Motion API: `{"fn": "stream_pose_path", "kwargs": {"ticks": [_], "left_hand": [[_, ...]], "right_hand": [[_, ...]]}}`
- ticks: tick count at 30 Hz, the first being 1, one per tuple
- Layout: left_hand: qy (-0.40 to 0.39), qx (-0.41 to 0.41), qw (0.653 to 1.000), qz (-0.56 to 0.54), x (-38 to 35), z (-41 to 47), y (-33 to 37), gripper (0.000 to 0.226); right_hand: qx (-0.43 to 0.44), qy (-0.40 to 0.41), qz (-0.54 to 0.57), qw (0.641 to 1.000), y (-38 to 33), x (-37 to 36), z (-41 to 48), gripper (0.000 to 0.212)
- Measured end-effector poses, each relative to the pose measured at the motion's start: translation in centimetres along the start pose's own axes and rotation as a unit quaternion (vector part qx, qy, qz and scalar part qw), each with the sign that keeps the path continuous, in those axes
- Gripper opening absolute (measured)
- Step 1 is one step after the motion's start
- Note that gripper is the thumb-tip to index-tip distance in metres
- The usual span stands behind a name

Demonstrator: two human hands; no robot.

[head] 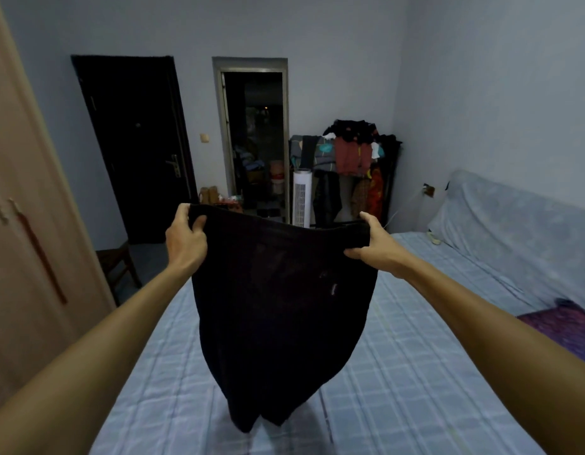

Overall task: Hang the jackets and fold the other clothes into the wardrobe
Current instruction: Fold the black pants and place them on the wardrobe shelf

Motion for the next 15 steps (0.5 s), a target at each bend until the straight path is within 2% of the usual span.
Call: {"fn": "stream_pose_path", "kwargs": {"ticks": [6,8,11,15], "left_hand": [[0.005,-0.019,1.000,-0.016,0.8,4.3,-2.4,0.015],[0.001,-0.032,0.999,-0.008,0.8,5.4,-2.7,0.015],[-0.020,-0.054,0.998,0.012,0.4,6.8,-3.3,0.015],[-0.055,-0.061,0.996,0.029,-1.0,8.4,-4.5,0.008]], "right_hand": [[-0.019,-0.035,-0.016,0.999,-1.3,-2.8,3.9,0.101],[-0.014,-0.032,-0.083,0.996,-1.4,-3.4,5.2,0.080],[0.009,0.020,-0.171,0.985,-1.3,-3.5,7.5,0.030],[-0.002,0.058,-0.185,0.981,-0.3,-2.7,10.9,0.014]]}}
Point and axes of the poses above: each hand's wrist, its own z-axis towards the middle knuckle, its own x-axis out of the back of the hand, y = z × x, the point moved 3 cm from there along z, towards the middle knuckle, and after that the axes turned 4 degrees about -y, right-handed, at the moved point
